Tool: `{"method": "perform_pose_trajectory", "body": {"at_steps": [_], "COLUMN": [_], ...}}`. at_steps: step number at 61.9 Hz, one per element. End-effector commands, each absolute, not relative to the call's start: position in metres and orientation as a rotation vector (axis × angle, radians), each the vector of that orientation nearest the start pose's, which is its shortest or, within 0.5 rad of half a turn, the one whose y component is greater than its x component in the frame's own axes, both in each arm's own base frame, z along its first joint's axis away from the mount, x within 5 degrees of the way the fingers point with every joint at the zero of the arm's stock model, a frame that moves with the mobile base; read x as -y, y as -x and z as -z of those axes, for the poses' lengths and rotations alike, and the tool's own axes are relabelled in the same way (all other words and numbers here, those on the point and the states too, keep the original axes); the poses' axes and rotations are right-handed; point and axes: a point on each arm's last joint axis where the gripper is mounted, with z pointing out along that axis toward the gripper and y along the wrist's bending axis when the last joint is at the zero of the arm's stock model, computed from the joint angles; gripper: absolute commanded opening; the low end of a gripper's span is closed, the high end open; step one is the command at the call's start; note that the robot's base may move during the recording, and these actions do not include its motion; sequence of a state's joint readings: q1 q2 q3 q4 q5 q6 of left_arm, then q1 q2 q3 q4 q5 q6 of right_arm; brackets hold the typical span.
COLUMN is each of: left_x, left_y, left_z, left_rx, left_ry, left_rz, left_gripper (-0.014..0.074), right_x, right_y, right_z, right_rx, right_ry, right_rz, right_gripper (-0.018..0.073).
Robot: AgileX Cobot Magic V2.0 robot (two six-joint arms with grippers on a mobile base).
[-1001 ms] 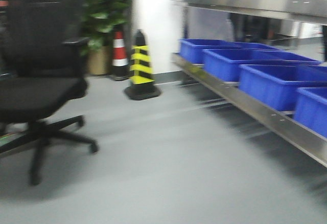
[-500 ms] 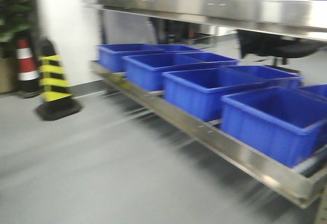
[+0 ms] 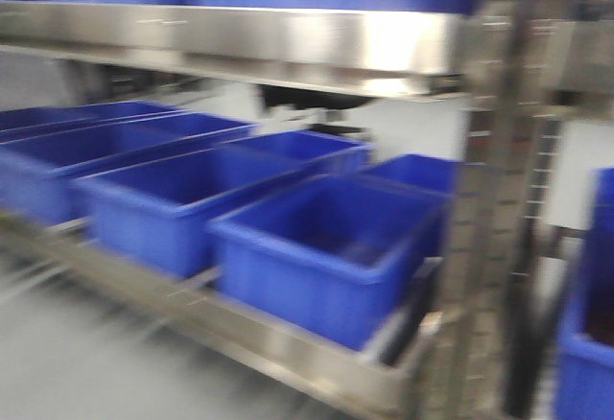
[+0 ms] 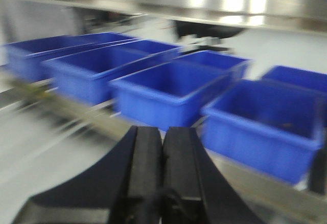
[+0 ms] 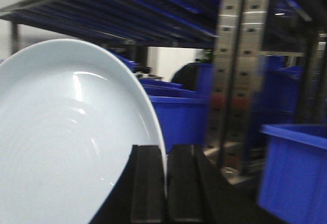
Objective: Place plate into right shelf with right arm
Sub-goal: 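Drive the base up to the steel shelf with blue bins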
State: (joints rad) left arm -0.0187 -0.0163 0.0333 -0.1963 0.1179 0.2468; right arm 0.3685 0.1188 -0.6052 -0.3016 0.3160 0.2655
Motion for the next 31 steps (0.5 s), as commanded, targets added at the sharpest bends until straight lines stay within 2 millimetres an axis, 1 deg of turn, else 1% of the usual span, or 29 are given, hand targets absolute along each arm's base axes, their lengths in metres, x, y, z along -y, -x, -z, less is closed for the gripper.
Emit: {"method": "perform_pose_trajectory", "body": {"at_steps": [1, 31], "left_x": [0.0019, 0.0019], "left_y": [-0.0558, -0.0558], "left_z": [-0.1990, -0.1990], "left_rx": [-1.525, -1.525], "left_ry": [-0.056, -0.056], "left_rz": [-0.012, -0.012], "left_gripper": [-0.0047, -0.0047], "right_x": [0.0034, 0.0034], "right_y": [-0.0095, -0.0095], "right_z": [-0.3889, -0.3889], "right_rx": [-1.197, -1.197], "right_ry": [0.188, 0.188], "right_rz": [-0.232, -0.232], "right_gripper": [0.0054, 0.0054]}}
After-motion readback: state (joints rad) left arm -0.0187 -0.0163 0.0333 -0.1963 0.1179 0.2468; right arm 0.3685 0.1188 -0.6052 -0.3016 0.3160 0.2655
